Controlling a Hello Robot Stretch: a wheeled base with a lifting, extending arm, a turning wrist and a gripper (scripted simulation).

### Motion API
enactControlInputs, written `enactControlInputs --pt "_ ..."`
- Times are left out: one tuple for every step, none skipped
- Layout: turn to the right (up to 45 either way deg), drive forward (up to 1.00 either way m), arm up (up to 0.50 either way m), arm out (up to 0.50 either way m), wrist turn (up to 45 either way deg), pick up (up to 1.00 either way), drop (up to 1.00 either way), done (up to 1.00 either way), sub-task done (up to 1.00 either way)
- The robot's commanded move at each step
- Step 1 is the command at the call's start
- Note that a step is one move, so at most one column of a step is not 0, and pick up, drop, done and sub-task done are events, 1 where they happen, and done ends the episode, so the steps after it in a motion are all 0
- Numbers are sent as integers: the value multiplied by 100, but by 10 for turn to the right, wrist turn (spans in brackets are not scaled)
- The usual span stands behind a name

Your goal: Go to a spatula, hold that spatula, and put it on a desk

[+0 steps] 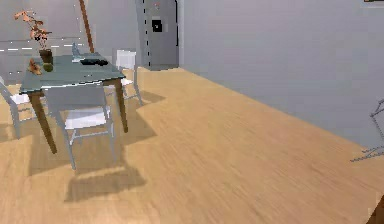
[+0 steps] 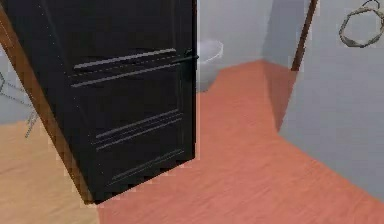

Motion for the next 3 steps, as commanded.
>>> enactControlInputs --pt "-210 0 0 0 0 0 0 0 0" --pt "0 55 0 0 0 0 0 0 0" --pt "-450 0 0 0 0 0 0 0 0"
